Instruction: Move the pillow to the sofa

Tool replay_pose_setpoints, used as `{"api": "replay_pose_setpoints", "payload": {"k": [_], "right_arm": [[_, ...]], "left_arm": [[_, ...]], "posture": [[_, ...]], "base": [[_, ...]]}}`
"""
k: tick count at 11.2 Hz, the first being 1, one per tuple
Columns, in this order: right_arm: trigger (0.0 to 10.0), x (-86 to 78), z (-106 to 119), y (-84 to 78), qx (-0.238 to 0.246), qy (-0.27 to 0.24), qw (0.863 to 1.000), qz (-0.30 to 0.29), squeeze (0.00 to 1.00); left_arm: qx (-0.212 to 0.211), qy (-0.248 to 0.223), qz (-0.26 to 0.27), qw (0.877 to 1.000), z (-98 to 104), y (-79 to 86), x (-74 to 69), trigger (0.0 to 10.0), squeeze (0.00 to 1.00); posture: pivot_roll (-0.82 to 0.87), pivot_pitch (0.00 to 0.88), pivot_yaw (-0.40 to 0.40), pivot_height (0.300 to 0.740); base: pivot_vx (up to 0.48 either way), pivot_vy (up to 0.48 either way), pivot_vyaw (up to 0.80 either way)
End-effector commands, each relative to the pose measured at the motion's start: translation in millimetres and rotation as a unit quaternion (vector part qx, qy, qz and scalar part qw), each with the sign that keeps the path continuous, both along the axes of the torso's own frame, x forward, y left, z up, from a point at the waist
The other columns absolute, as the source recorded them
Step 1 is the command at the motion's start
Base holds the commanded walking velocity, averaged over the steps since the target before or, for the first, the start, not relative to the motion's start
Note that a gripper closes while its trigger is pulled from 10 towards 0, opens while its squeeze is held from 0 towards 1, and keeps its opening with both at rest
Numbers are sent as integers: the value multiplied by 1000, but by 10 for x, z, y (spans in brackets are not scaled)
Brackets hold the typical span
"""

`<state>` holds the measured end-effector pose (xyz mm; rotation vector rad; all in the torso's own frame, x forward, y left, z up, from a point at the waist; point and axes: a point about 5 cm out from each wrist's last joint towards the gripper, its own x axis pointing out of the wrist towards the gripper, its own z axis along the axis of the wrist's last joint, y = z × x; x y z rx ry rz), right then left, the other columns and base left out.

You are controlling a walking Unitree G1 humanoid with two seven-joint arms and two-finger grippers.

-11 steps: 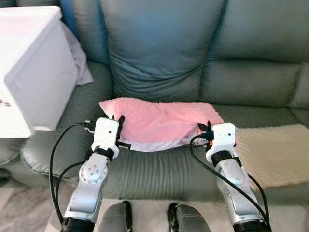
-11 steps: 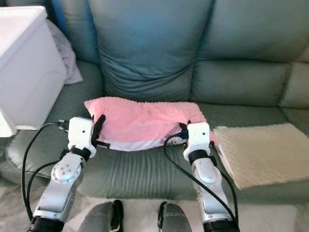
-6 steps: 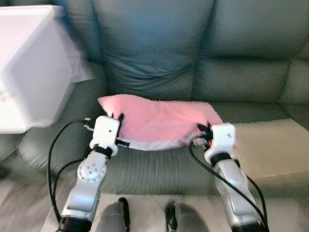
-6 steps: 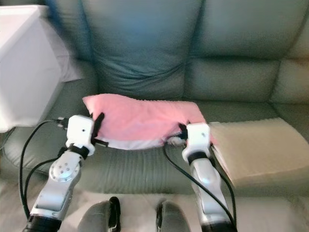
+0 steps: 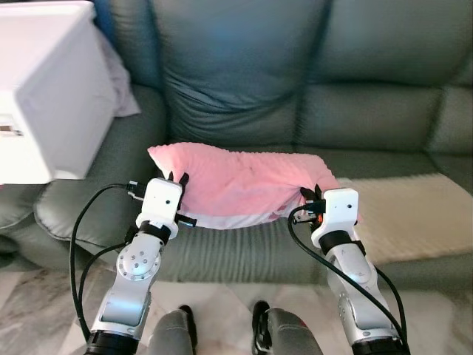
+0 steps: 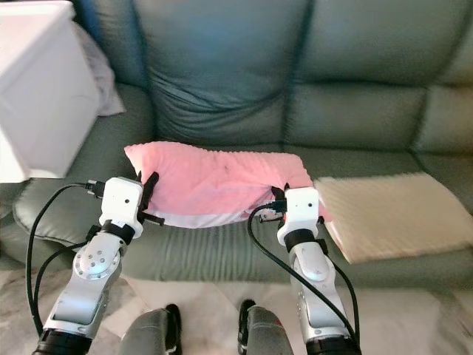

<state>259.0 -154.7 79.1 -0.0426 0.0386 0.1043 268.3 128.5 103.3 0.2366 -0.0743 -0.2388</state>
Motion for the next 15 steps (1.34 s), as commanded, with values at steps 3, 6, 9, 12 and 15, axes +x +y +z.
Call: {"api": "replay_pose_setpoints", "payload": {"k": [3, 6, 9, 12, 15], "right_arm": [[10000, -4, 52, 13, 1, -13, 1000, 1, 0], [10000, 8, 60, 8, 3, -15, 1000, -2, 0], [10000, -5, 55, 3, 5, -15, 1000, -4, 0], [10000, -37, 29, 15, 8, -10, 1000, -2, 0], [10000, -23, 37, -20, 6, -12, 1000, -5, 0]], "left_arm": [[18, 12, -3, 1000, -97, 61, -78, 10000, 0], [21, 10, -8, 1000, -90, 52, -65, 10000, 0], [40, 9, 7, 999, -119, 87, -58, 10000, 0], [44, -7, 38, 998, -97, 138, -4, 10000, 0], [53, -13, 42, 998, -97, 137, 14, 10000, 0]], "posture": [[-42, 177, -3, 723], [-41, 181, 3, 718], [-41, 196, 8, 718], [-44, 204, 12, 673], [-47, 204, 10, 618]], "base": [[0, 0, 0], [0, 0, 0], [0, 0, 0], [0, 0, 0], [0, 0, 0]]}}
